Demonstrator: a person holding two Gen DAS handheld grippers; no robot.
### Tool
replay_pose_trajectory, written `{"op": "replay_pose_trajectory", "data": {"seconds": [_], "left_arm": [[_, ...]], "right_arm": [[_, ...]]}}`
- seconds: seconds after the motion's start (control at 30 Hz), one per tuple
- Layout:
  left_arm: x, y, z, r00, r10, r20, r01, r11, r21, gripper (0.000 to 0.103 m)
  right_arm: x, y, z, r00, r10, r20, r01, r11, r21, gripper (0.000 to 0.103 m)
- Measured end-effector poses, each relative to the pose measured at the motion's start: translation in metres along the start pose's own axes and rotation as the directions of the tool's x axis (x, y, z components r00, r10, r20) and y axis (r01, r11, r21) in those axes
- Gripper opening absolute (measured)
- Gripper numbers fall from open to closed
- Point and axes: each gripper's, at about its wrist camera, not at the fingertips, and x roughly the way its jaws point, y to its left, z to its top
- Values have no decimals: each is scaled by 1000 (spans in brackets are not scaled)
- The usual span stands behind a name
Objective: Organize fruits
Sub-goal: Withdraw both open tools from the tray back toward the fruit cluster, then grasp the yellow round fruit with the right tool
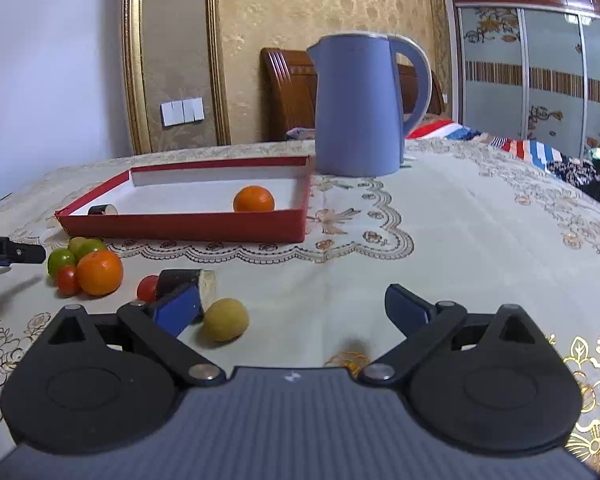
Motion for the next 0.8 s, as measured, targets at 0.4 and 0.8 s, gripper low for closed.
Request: {"op": "replay_pose_trajectory", "data": {"seconds": [0.4,0.8], "left_arm": [[-1,-1,0,1000,-3,6,3,1000,8,87],[-1,-2,0,1000,-4,-1,4,1000,14,87]], "right_arm": [[3,10,-2,998,-6,-66,3,999,-43,94],[16,28,4,991,5,-136,-18,995,-98,79]]}}
